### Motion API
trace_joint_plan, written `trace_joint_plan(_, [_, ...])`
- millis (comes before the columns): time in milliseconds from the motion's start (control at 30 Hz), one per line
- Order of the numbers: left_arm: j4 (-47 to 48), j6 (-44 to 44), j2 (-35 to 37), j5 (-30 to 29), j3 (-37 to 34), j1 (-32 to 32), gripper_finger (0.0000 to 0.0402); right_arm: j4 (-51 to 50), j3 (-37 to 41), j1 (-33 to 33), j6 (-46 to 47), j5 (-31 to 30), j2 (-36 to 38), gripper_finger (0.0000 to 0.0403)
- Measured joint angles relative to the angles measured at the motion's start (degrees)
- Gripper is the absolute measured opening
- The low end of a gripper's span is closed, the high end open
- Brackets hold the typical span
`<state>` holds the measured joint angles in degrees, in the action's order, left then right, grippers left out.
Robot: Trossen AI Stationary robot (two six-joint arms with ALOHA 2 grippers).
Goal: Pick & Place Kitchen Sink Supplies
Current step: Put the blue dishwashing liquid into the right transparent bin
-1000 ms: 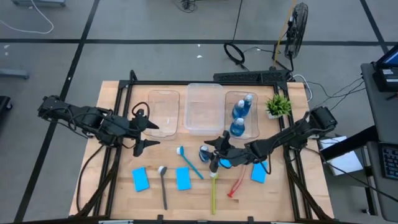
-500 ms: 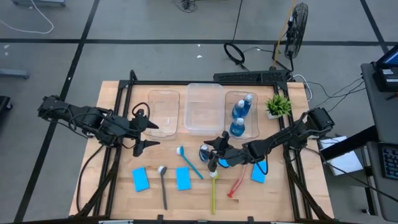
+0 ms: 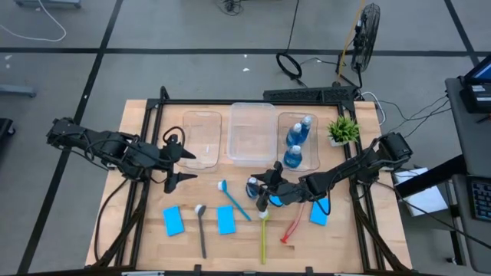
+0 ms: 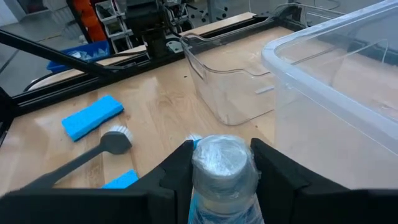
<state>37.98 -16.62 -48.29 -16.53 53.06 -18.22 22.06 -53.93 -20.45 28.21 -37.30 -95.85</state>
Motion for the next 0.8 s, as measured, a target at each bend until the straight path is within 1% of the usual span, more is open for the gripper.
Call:
trace_joint_plan(167, [0.0, 0.0, 0.0, 0.0, 0.0, 0.0, 0.0325, 2.3, 0.1, 0.0, -1.0, 0.1, 0.0, 0.0121])
trace_joint_plan(333, [-0.1, 0.0, 0.0, 0.0, 0.0, 0.0, 0.0327, 4.3, 0.1, 0.0, -3.2, -0.1, 3.5, 0.0121])
trace_joint_plan(467, [-0.1, -0.2, 0.0, 0.0, 0.0, 0.0, 0.0321, 3.6, 0.1, -0.3, -6.6, -0.2, 8.5, 0.0121])
trace_joint_plan(800, [-0.6, -0.5, 0.0, 0.0, 0.0, 0.0, 0.0306, 1.6, 0.1, -1.0, -16.2, -0.5, 24.6, 0.0121])
